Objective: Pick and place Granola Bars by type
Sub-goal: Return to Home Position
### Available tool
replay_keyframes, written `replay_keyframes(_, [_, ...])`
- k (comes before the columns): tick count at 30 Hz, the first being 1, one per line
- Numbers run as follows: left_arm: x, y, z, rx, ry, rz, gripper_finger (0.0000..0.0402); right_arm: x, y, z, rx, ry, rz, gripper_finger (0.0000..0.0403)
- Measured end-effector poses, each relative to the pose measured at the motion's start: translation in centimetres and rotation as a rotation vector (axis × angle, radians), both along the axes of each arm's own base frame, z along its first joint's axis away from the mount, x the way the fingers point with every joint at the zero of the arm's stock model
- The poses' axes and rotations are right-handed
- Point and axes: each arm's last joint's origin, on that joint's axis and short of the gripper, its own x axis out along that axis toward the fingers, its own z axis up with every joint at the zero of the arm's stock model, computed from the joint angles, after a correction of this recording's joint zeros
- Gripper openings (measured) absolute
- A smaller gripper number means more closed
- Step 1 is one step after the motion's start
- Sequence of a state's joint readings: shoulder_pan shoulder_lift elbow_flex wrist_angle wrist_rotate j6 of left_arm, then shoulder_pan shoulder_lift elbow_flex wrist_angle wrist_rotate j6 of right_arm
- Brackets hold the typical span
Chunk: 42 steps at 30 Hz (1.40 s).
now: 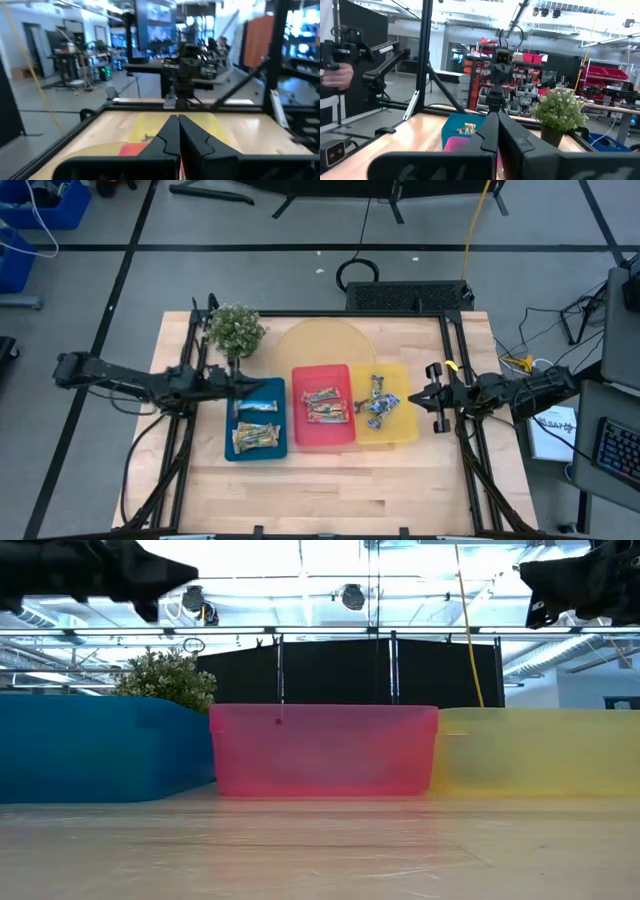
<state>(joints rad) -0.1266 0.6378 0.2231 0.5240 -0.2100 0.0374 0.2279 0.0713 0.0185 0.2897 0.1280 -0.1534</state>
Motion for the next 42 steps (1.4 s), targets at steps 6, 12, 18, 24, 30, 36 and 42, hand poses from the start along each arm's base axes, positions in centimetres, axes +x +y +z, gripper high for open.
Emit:
replay_keyframes(6, [-2.7,-1.0,2.7,0.048,0.040,-0.041,0.0001,-0.2,-0.1,-0.2,-0.001,0.016,0.002,0.0000])
replay_keyframes(12, [-3.6,-1.5,1.5,0.185,0.011,-0.017,0.0001,-0.4,-0.1,-0.3,0.038,0.023,0.019,0.0000])
replay_keyframes(18, [-3.4,-0.4,-2.1,0.191,-0.070,0.078,0.0001,-0.5,0.1,0.1,0.047,-0.017,0.093,0.0000])
replay_keyframes(24, [-3.7,0.2,-3.1,0.154,-0.132,0.067,0.0001,-0.4,0.1,-0.1,0.097,0.011,0.105,0.0000])
replay_keyframes(30, [-3.9,-0.2,-3.6,0.190,-0.083,0.062,0.0000,-0.4,0.2,-0.5,0.083,0.052,0.102,0.0000])
replay_keyframes(36, [-3.9,-0.2,-4.5,0.215,0.014,0.051,0.0000,-0.3,0.2,-0.9,0.078,0.092,0.100,0.0000])
replay_keyframes(42, [-3.8,-0.3,-5.5,0.221,0.105,-0.006,0.0000,-0.3,0.2,-0.9,0.072,0.091,0.098,0.0000])
